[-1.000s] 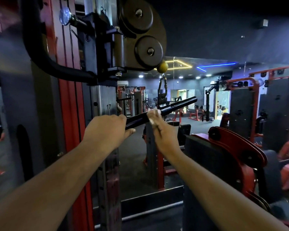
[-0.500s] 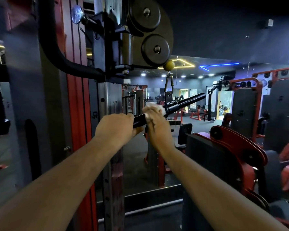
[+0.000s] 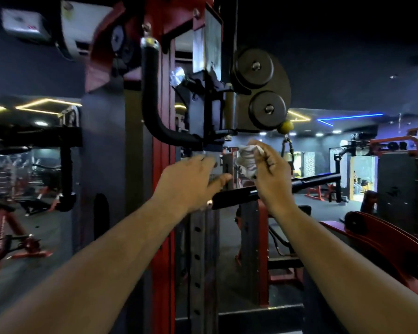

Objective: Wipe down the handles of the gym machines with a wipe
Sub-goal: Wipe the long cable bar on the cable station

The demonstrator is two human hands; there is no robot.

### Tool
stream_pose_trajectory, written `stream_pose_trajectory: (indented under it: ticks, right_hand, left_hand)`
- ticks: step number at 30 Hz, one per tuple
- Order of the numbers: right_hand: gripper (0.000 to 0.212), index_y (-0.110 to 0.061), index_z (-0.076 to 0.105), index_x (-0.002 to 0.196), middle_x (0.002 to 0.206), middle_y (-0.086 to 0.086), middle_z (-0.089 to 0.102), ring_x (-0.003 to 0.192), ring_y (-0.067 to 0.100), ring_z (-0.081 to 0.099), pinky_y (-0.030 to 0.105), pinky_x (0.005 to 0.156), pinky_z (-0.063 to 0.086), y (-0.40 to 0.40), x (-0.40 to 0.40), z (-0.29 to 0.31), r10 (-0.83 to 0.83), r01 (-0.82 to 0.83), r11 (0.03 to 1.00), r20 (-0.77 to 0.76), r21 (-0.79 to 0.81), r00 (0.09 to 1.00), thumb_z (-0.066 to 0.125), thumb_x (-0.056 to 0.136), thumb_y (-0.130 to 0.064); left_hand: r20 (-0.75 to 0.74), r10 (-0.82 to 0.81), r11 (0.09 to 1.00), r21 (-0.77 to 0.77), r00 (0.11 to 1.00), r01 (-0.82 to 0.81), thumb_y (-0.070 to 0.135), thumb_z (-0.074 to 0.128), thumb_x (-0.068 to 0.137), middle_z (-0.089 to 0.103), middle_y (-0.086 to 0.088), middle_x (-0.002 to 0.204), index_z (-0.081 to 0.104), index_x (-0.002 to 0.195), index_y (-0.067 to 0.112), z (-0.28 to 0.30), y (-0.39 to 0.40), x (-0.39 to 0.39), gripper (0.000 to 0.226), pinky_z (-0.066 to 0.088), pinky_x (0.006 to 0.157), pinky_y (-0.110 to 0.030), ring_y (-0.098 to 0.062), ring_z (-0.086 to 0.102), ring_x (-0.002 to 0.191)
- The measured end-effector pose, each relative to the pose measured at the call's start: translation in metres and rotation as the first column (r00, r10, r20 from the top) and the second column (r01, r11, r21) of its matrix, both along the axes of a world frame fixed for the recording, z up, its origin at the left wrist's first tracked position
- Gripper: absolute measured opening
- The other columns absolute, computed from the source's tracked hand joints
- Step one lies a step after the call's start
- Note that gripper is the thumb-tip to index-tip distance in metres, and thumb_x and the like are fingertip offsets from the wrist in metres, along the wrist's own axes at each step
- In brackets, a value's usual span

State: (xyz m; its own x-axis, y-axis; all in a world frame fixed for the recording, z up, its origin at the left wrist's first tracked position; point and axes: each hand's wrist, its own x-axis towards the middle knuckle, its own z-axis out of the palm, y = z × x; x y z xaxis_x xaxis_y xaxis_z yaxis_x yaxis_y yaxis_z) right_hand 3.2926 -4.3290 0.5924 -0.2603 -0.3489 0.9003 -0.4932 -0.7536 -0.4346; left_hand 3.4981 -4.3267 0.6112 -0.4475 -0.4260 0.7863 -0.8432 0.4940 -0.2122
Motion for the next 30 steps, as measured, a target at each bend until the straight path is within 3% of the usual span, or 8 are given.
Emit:
stream_pose_trajectory:
  ticks: [7,12,14,17,19,22,25,30]
  right_hand:
    - [0.029,-0.02,0.068,0.13,0.121,-0.005,0.072,0.111,0.003,0.064,0.021,0.093,0.052,-0.004,0.08,0.055,-0.056,0.046,0.996,-0.117,-0.082,0.992,0.052,0.106,-0.024]
    - [0.028,-0.011,0.067,0.129,0.092,-0.017,0.065,0.086,-0.023,0.058,0.001,0.076,0.043,-0.003,0.13,0.097,-0.038,0.019,0.98,-0.094,-0.198,0.995,0.051,0.105,-0.01]
    - [0.031,-0.013,0.065,0.132,0.097,-0.005,0.071,0.087,-0.011,0.062,0.008,0.079,0.049,-0.003,0.144,0.12,-0.078,0.056,0.961,-0.074,-0.27,0.994,0.049,0.106,-0.013]
    - [0.034,-0.011,0.06,0.138,0.124,0.008,0.07,0.109,0.014,0.067,0.021,0.097,0.053,-0.006,0.16,0.158,-0.175,0.099,0.925,-0.18,-0.367,0.968,0.048,0.106,-0.011]
    - [0.039,-0.015,0.055,0.143,0.141,0.01,0.061,0.121,0.025,0.063,0.036,0.104,0.052,-0.011,0.173,0.173,-0.254,0.136,0.935,-0.35,-0.328,0.902,0.047,0.105,-0.008]
    - [0.049,-0.018,0.048,0.15,0.162,0.008,0.035,0.143,0.026,0.043,0.04,0.118,0.037,-0.02,0.184,0.159,-0.224,0.108,0.962,-0.498,-0.25,0.838,0.045,0.104,-0.002]
    - [0.051,-0.016,0.052,0.147,0.163,0.009,0.032,0.14,0.028,0.046,0.029,0.112,0.036,-0.027,0.165,0.121,-0.209,0.05,0.963,-0.618,-0.264,0.758,0.051,0.1,0.003]
    - [0.056,-0.027,0.05,0.146,0.162,-0.011,0.026,0.149,0.008,0.026,0.036,0.119,0.033,-0.034,0.113,0.077,-0.155,-0.033,0.979,-0.837,-0.202,0.524,0.054,0.094,-0.007]
  left_hand:
    - [-0.127,-0.069,0.985,-0.166,0.99,0.047,0.045,0.048,0.104,0.065,0.003,0.115,0.061,0.115,0.023,0.065,0.005,0.079,0.028,0.056,0.077,-0.04,-0.022,0.064,0.101]
    - [-0.155,-0.144,0.95,-0.298,0.977,0.093,0.033,0.05,0.104,0.062,0.002,0.118,0.058,0.122,0.022,0.101,0.005,0.107,0.023,0.057,0.076,-0.043,-0.022,0.062,0.102]
    - [-0.203,-0.17,0.943,-0.317,0.964,0.1,0.025,0.049,0.104,0.057,-0.002,0.129,0.052,0.133,0.02,0.121,0.003,0.118,0.029,0.057,0.081,-0.045,-0.024,0.06,0.109]
    - [-0.259,-0.192,0.95,-0.29,0.947,0.113,0.012,0.049,0.104,0.043,-0.004,0.152,0.037,0.153,0.022,0.155,0.002,0.128,0.052,0.048,0.097,-0.04,-0.028,0.049,0.132]
    - [-0.267,-0.17,0.971,-0.212,0.948,0.114,0.008,0.048,0.103,0.032,-0.002,0.163,0.026,0.161,0.024,0.174,0.001,0.13,0.064,0.04,0.108,-0.04,-0.027,0.037,0.145]
    - [-0.206,-0.09,0.991,-0.12,0.974,0.066,0.007,0.045,0.103,0.02,-0.001,0.17,0.014,0.165,0.026,0.183,-0.001,0.133,0.072,0.028,0.121,-0.042,-0.025,0.022,0.155]
    - [-0.094,-0.058,0.995,-0.085,0.994,0.051,0.01,0.045,0.104,0.016,0.001,0.172,0.012,0.165,0.026,0.178,-0.003,0.135,0.07,0.022,0.127,-0.047,-0.022,0.016,0.157]
    - [0.008,0.04,0.998,-0.056,0.999,-0.039,0.021,0.042,0.108,-0.001,0.008,0.173,0.005,0.165,0.029,0.17,-0.005,0.134,0.068,0.02,0.127,-0.052,-0.021,0.009,0.159]
